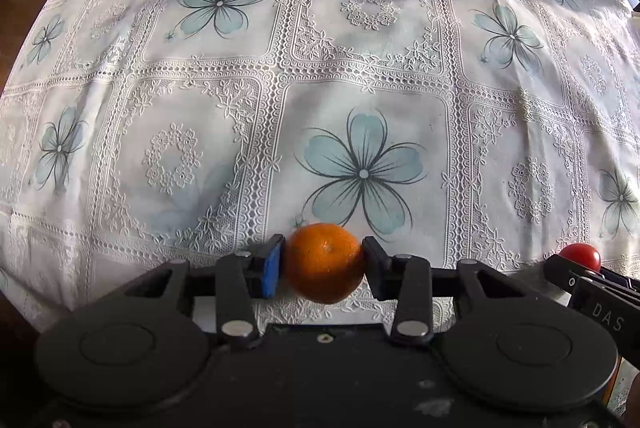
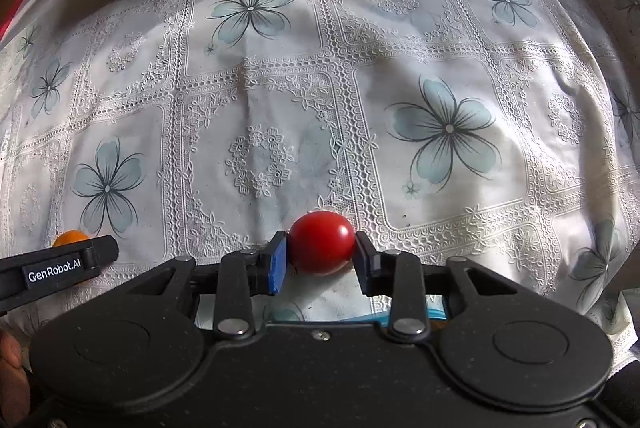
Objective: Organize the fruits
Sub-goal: 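Close the left tool on the mandarin while the right tool closes on the tomato, then carry the mandarin in the left tool and tomato in the right tool over the tray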
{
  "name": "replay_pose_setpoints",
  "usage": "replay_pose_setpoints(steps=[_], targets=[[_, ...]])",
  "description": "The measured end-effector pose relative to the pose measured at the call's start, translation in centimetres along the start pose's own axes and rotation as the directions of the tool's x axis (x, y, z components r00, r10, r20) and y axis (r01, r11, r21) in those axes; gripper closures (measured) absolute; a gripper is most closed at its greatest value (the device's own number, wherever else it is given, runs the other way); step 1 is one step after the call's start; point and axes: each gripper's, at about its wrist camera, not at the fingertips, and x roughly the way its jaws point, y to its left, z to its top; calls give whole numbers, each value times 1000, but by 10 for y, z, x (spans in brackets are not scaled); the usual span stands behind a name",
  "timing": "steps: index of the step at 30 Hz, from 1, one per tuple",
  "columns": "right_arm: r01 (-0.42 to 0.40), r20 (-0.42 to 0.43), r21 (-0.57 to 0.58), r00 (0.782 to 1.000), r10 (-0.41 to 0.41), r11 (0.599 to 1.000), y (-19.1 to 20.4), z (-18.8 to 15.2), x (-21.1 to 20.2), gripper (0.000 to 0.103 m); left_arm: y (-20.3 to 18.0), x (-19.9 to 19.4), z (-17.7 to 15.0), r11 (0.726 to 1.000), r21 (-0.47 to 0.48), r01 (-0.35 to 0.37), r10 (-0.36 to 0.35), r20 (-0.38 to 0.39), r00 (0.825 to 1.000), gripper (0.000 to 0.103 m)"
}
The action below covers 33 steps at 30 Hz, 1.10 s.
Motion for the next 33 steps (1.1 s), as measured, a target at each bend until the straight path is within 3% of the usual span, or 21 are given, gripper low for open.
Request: replay_pose_setpoints(steps=[6,14,25,33], targets=[[-10,15,-5,1000,10,1000,-1,-1,-5,60,2,0,2,1000,-11,14,-14,-11,1000,62],[-39,12,10,999,39,999,-5,-2,-6,60,20,-4,3,992,-83,99,-103,-47,994,62],[-100,-32,44,994,102,994,-8,-1,-4,60,17,-9,3,995,-67,76,-79,-35,996,62],[-46,-5,40,999,46,998,-10,-3,-6,60,8,-30,-10,1000,0,20,-20,49,999,62]])
